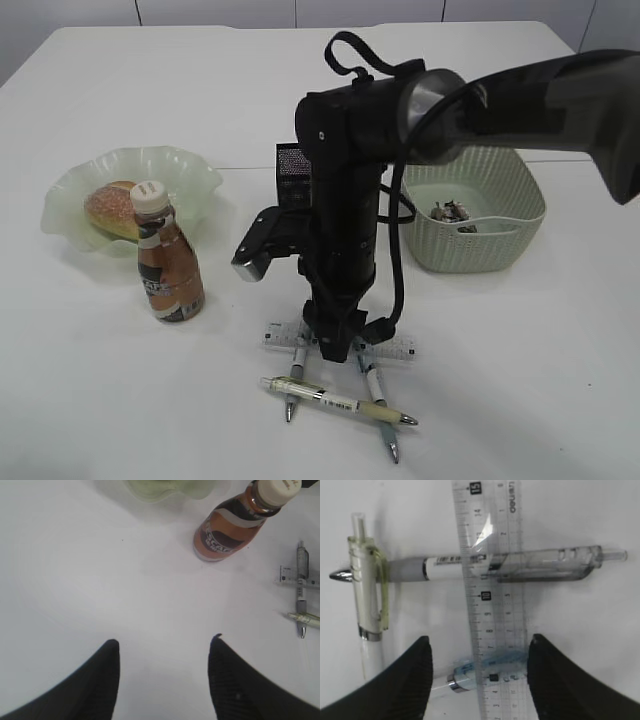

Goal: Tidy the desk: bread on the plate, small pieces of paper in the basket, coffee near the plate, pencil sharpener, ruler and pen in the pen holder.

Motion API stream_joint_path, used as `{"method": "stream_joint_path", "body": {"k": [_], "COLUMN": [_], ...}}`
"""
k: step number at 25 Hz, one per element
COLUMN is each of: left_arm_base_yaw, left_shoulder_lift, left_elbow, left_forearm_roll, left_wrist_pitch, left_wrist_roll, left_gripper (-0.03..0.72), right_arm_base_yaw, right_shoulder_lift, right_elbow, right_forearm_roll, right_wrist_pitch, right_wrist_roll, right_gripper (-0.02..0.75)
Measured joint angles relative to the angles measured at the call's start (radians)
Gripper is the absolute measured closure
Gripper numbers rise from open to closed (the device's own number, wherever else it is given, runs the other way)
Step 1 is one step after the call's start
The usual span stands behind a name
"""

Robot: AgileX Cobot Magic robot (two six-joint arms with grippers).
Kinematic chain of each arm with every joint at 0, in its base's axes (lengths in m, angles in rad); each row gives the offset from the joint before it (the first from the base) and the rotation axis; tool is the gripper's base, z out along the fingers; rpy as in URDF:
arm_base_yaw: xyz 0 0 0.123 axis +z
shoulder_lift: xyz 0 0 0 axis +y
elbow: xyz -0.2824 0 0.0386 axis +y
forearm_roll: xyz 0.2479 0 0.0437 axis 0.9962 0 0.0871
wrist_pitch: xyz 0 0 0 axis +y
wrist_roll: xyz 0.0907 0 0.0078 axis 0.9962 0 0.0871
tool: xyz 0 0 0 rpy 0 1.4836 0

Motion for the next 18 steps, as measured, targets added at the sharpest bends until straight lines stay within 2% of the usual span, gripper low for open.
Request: {"method": "stream_joint_path", "body": {"k": [10,18], "left_arm_base_yaw": [0.0,0.0], "left_shoulder_lift": [0.006,0.008], "left_elbow": [0.0,0.0], "left_forearm_roll": [0.0,0.0], "left_wrist_pitch": [0.0,-0.002], "left_wrist_roll": [0.0,0.0], "left_gripper": [0.272,0.272], "right_arm_base_yaw": [0.0,0.0], "right_shoulder_lift": [0.021,0.021], "right_elbow": [0.0,0.0], "right_forearm_roll": [-0.006,-0.009], "right_wrist_pitch": [-0.005,-0.072], "right_wrist_roll": [0.0,0.0], "right_gripper": [0.237,0.235]}}
